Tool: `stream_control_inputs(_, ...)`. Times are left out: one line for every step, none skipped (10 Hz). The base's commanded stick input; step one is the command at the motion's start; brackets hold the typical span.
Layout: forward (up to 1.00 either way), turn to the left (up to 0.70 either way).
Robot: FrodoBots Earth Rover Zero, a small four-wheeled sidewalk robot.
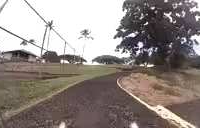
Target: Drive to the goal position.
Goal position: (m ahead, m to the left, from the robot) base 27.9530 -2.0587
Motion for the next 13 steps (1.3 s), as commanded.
stream_control_inputs(0.85, 0.00)
stream_control_inputs(0.85, 0.00)
stream_control_inputs(0.85, 0.00)
stream_control_inputs(0.85, 0.00)
stream_control_inputs(0.85, 0.00)
stream_control_inputs(0.85, 0.00)
stream_control_inputs(0.85, 0.00)
stream_control_inputs(0.85, 0.00)
stream_control_inputs(0.85, 0.00)
stream_control_inputs(0.85, 0.02)
stream_control_inputs(0.85, 0.25)
stream_control_inputs(0.85, 0.00)
stream_control_inputs(0.85, 0.00)
